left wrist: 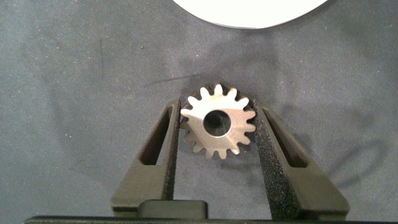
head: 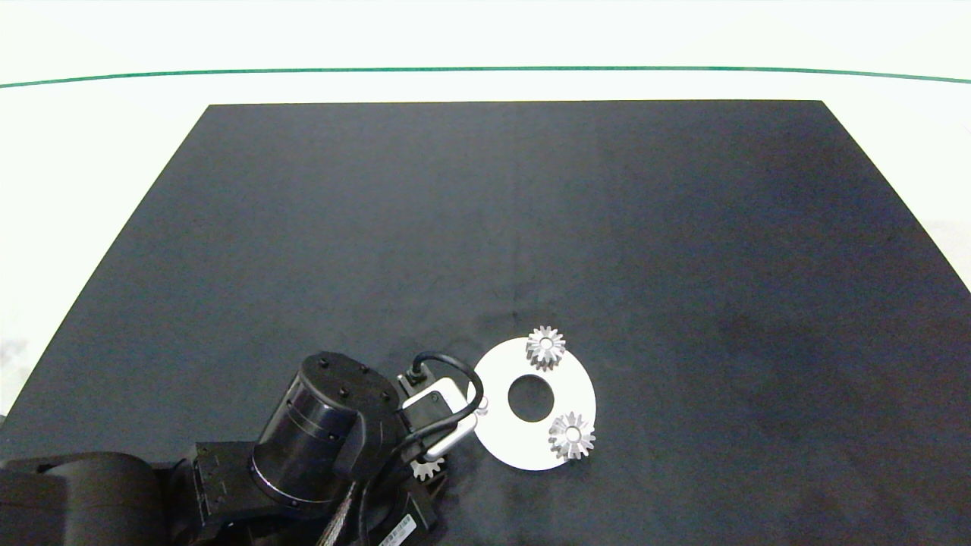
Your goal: Install three planetary gears onto the carrier pins
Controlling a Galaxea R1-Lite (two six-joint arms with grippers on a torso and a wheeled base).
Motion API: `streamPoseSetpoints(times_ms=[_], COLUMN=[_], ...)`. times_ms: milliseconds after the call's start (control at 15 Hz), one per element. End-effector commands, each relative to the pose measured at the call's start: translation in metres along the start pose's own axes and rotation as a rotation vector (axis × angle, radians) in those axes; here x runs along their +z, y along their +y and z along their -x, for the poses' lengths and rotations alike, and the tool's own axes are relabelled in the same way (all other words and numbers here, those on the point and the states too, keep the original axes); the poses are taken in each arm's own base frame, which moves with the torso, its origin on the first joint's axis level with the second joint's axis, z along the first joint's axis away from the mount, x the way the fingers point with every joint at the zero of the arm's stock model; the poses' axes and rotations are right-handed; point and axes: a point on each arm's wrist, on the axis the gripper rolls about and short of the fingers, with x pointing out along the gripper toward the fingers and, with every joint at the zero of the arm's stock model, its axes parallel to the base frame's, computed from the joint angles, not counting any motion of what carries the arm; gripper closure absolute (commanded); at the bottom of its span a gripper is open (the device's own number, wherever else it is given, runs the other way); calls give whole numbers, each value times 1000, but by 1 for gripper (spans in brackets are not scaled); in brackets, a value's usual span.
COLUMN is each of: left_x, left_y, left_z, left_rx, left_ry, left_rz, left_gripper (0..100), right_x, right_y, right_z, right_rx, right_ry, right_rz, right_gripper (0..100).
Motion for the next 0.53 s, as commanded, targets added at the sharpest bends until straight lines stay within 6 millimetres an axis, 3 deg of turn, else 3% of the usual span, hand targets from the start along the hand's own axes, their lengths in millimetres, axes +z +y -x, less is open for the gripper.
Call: streamPoseSetpoints(times_ms=[67, 533], left_x=[0, 0], left_y=[0, -1], left_z=[0, 0], left_rx=[3, 0], left_ry=[-1, 1], left_rz=[-3, -5], left_gripper=[64, 78], right_x=[0, 0], right_y=[0, 0], right_z=[0, 0], right_rx=[0, 0], right_ry=[4, 4], right_rz=[3, 3], right_gripper=[0, 0])
